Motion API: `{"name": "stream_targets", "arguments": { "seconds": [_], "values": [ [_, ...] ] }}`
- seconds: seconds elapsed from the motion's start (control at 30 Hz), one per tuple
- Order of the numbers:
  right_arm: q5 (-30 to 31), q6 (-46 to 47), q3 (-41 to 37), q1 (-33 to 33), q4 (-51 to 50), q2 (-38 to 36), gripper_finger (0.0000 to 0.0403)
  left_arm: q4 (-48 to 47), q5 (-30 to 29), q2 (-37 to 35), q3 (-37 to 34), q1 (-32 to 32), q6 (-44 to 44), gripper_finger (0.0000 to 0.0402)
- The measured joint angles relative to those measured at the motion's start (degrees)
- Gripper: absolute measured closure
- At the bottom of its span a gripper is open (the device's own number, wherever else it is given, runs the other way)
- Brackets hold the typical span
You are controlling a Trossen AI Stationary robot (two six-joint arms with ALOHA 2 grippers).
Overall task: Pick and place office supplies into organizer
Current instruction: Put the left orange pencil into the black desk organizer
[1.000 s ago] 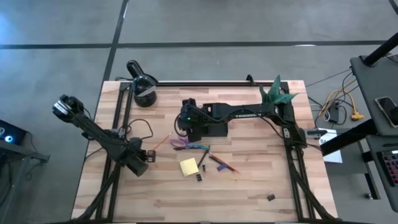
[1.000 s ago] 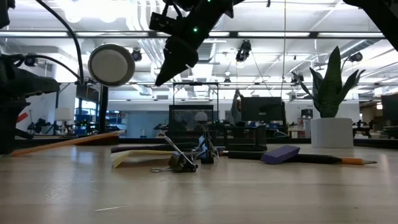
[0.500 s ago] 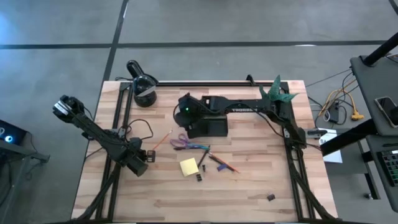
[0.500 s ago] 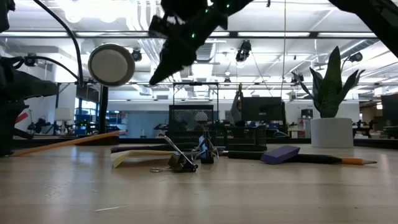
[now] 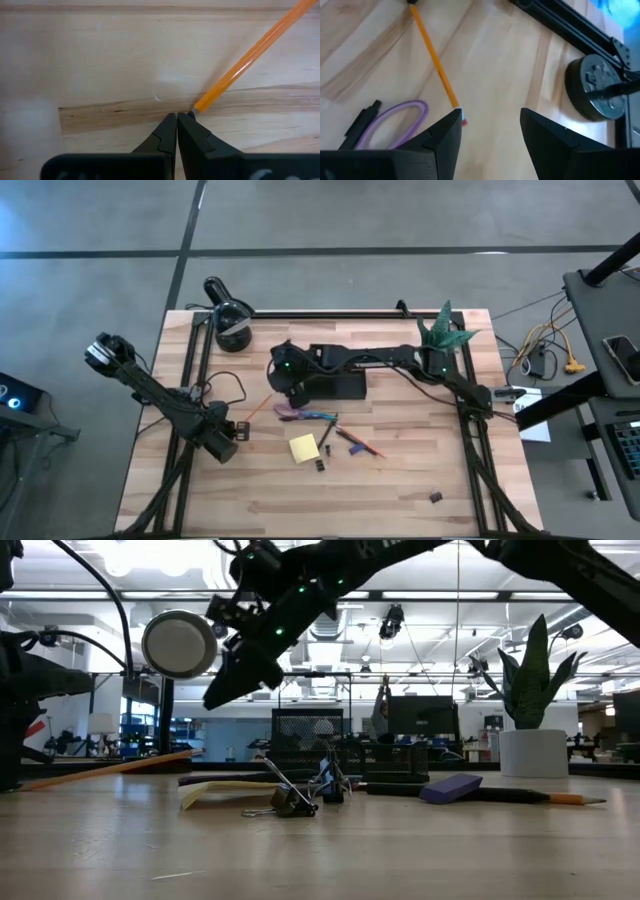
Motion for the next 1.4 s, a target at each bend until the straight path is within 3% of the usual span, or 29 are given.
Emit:
{"name": "stream_targets", "arguments": {
  "seconds": [0.23, 0.87, 1.07, 1.23, 1.4],
  "values": [
    [0.0, 0.2, 3.6, 0.1, -2.2, 2.8, 0.0209, 0.1, -0.1, 0.0, -0.8, 0.0, 0.0, 0.0402],
    [-1.5, 2.0, 1.2, 0.4, -0.1, 3.0, 0.0209, 0.7, -1.3, -0.1, -3.0, 0.0, 0.1, 0.0401],
    [-0.5, 20.9, 2.3, 0.1, 5.0, 3.0, 0.0209, 1.5, -1.8, -0.8, -2.8, 0.0, 2.4, 0.0402],
    [5.3, 43.6, 3.1, 0.1, 5.1, 3.0, 0.0209, 0.9, -2.3, -1.4, -2.7, 0.0, 2.6, 0.0402],
    [5.4, 49.0, 3.8, 0.4, 3.5, 2.9, 0.0209, -4.0, -5.1, -2.4, -3.3, 0.3, 1.1, 0.0401]
  ]
}}
